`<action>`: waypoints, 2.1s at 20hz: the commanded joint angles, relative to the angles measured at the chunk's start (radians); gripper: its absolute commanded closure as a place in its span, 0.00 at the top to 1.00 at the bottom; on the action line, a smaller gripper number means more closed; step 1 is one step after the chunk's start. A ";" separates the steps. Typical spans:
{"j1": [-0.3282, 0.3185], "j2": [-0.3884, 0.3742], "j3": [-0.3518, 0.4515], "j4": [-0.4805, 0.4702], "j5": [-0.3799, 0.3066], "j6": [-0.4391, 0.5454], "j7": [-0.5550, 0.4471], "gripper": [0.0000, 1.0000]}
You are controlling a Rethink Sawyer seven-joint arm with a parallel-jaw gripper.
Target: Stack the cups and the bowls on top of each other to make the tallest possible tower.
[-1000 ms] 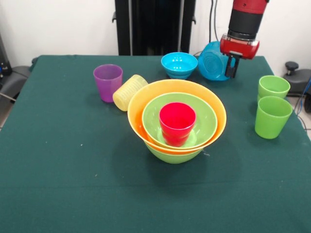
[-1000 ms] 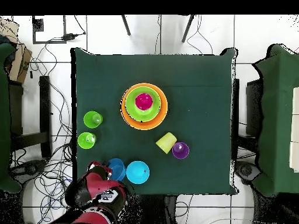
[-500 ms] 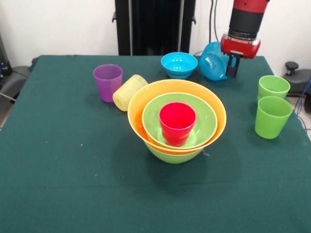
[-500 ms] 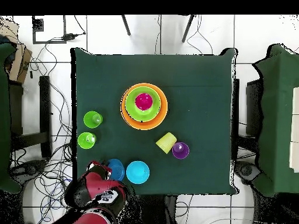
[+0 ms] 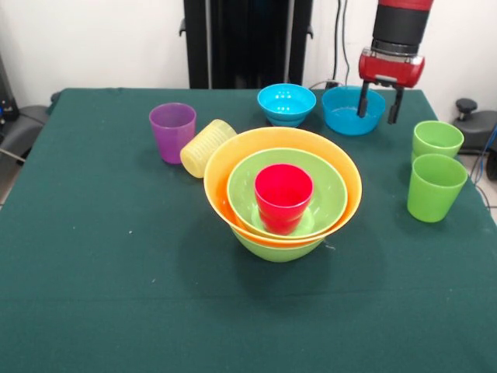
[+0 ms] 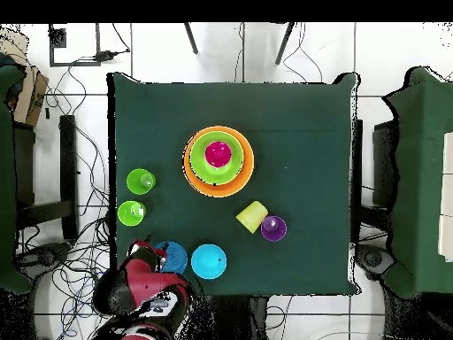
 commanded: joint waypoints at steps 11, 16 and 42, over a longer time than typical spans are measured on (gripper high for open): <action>-0.047 -0.014 0.076 0.020 -0.030 0.003 0.153 1.00; -0.054 0.018 0.066 0.000 -0.038 -0.018 0.139 1.00; -0.046 0.133 0.059 -0.033 -0.040 -0.110 0.166 1.00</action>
